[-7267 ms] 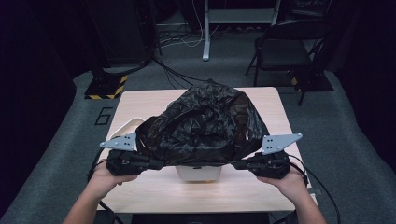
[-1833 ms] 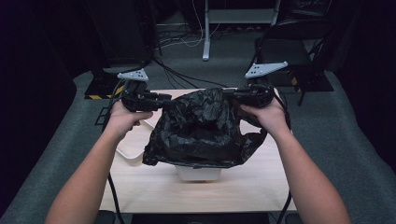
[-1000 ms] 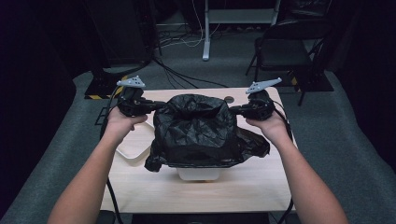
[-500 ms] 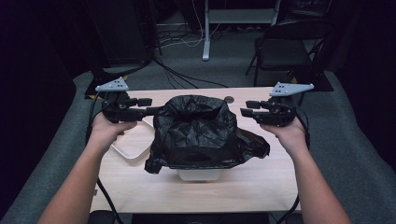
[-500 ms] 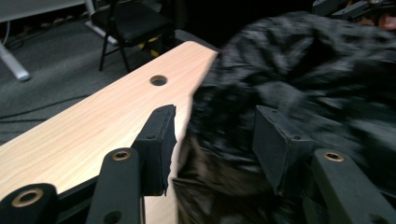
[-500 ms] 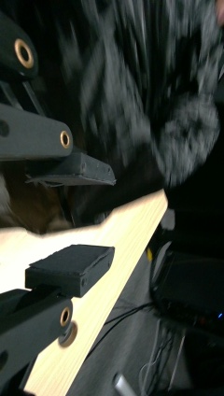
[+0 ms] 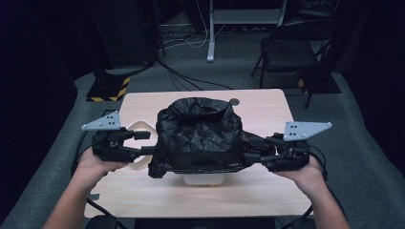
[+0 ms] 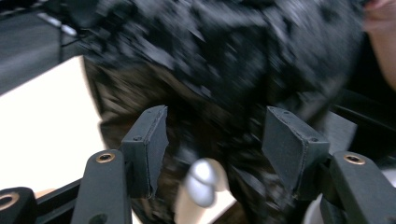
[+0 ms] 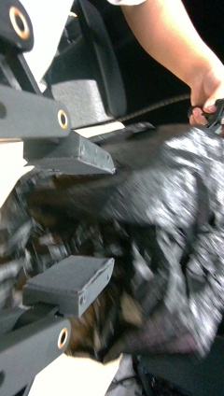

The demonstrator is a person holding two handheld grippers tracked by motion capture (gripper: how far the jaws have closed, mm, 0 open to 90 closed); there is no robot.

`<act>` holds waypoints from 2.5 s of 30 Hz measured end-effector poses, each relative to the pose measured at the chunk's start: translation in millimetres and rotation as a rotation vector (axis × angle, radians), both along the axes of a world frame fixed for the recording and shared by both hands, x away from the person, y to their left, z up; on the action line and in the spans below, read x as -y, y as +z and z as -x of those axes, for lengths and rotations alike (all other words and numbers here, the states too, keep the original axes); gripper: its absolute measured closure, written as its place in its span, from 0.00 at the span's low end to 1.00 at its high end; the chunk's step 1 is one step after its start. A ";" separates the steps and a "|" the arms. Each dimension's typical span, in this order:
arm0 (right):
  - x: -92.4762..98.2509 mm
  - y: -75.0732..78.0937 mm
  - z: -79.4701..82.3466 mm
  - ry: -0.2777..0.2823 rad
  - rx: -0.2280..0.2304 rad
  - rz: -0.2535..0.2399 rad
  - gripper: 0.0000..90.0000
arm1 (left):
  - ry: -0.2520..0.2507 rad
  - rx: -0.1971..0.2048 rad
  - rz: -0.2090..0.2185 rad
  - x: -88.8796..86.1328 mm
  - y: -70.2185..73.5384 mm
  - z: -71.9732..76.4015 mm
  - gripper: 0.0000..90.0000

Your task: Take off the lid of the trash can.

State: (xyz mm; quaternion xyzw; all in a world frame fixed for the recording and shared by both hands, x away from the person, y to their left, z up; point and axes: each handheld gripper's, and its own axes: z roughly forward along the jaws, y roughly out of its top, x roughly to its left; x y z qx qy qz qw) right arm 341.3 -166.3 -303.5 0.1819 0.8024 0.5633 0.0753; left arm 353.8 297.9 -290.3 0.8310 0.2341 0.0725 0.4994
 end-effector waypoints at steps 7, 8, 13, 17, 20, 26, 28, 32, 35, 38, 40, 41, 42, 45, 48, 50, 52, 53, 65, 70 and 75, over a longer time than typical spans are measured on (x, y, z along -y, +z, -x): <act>-10.9 -18.1 2.3 0.040 -0.016 0.050 0.51 | -0.078 0.002 -0.029 10.8 -12.8 9.9 0.44; -10.9 -20.7 2.6 0.046 -0.018 0.060 0.53 | -0.086 0.003 -0.033 12.1 -15.1 9.7 0.47; -14.2 -31.7 4.7 0.059 -0.041 0.106 0.70 | -0.099 -0.010 -0.033 14.2 -26.6 5.1 0.69; -16.7 -35.5 8.4 0.094 -0.039 0.114 0.94 | -0.115 -0.018 -0.024 13.8 -35.9 5.8 0.95; -18.9 -39.5 11.5 0.136 -0.052 0.107 0.97 | -0.125 -0.039 -0.042 12.0 -42.6 4.8 0.99; -21.2 -56.3 8.8 0.101 -0.079 0.166 0.99 | -0.127 -0.087 -0.093 11.5 -58.5 0.9 1.00; -21.1 -60.2 6.8 0.073 -0.078 0.187 0.99 | -0.131 -0.100 -0.095 11.6 -64.2 -1.0 1.00; -22.1 -63.7 5.3 0.053 -0.078 0.203 0.99 | -0.132 -0.120 -0.080 9.8 -70.9 -4.4 1.00; -21.9 -67.0 3.9 0.044 -0.082 0.215 0.99 | -0.135 -0.141 -0.107 11.4 -77.4 -6.7 1.00; -22.3 -71.2 2.5 0.039 -0.085 0.223 0.98 | -0.137 -0.151 -0.114 12.1 -82.8 -9.2 1.00; -22.2 -73.7 1.9 0.039 -0.094 0.226 0.96 | -0.131 -0.133 -0.105 11.1 -81.0 -8.0 0.99; -22.1 -74.3 2.3 0.041 -0.099 0.224 0.90 | -0.128 -0.128 -0.099 10.0 -79.6 -7.4 0.96; -21.6 -74.3 2.5 0.043 -0.099 0.220 0.86 | -0.126 -0.128 -0.085 8.3 -77.8 -6.9 0.91; -17.1 -70.5 6.2 0.054 -0.091 0.190 0.80 | -0.146 -0.096 -0.031 2.7 -70.1 -1.0 0.76; -9.3 -64.3 11.3 0.051 -0.093 0.139 0.76 | -0.151 -0.065 -0.020 -0.1 -60.3 6.7 0.63; -2.4 -59.4 14.8 0.049 -0.087 0.103 0.74 | -0.170 -0.047 0.012 -3.5 -52.0 11.0 0.58; 5.1 -54.5 18.4 0.041 -0.075 0.069 0.73 | -0.157 -0.025 0.030 -7.3 -43.3 14.3 0.57; 8.7 -52.3 19.8 0.032 -0.066 0.055 0.73 | -0.146 -0.009 0.030 -9.0 -38.9 15.1 0.56; 28.4 -59.9 -6.6 -0.167 -0.064 0.059 0.53 | -0.035 0.089 0.038 -10.1 27.6 -3.3 0.50; 22.8 -66.5 -12.7 -0.146 -0.076 0.072 0.75 | -0.041 0.111 0.010 6.4 54.5 -12.4 0.49; 15.0 -77.2 -17.3 -0.117 -0.098 0.091 0.94 | -0.084 0.135 -0.020 34.2 73.5 -19.6 0.48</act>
